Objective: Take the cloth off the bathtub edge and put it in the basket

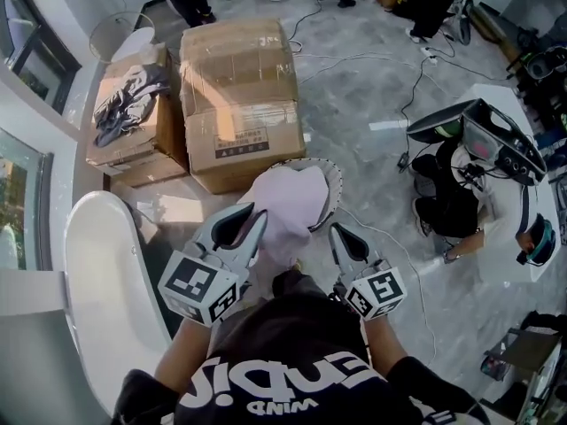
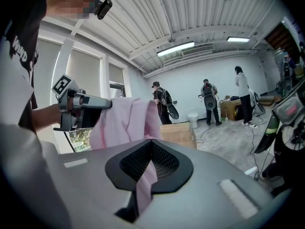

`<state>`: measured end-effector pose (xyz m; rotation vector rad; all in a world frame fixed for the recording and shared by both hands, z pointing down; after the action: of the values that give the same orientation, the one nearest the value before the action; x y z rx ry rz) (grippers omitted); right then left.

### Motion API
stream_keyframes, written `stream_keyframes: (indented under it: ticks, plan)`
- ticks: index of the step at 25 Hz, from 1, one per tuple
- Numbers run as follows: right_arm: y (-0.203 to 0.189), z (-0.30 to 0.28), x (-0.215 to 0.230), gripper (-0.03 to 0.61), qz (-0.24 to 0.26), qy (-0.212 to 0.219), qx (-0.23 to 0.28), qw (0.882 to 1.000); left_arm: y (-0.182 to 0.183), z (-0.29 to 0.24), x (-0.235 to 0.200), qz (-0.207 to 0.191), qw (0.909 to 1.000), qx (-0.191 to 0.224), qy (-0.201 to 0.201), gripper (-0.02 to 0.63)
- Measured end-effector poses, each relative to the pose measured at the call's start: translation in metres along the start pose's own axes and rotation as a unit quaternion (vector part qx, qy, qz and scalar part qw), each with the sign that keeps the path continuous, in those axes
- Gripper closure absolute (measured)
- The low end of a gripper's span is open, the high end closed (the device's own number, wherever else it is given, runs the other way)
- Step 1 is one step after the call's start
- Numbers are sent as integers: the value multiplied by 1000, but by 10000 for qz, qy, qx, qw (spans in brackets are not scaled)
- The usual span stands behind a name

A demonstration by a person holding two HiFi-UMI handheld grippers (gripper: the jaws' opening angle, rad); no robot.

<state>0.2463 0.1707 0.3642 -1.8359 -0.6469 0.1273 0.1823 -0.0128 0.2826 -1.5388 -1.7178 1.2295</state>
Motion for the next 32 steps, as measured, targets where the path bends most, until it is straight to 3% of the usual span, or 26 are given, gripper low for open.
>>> stream_keyframes:
  ticks: [8,16,22,32]
  plan:
    - [11,5,56,569,-69,-36,72,9999,73,-47,4,-252,9991,326,-55,557]
    - [27,-1,91,569,-237,-314,179,9991,118,-79,-6,-399,9981,421,-215,557]
    - [36,-11,101,569,-307,-466,213,9982,120,-101,-20,-415,9982,199,-385,557]
    - [40,-31,108,569,-374,-645,170,9971,91,-133,-38,-376,9970,-218,-639,557]
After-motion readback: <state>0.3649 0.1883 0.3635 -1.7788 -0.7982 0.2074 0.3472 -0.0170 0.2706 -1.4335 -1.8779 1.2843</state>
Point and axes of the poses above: the fingertips, and each gripper's own axes: z backward along the fingers, x to its right, y out of its top, the point moved 4 cm from there along z, backward along the fingers, and after that the axes turned 11 degrees about -x, right-handed, at the moved point
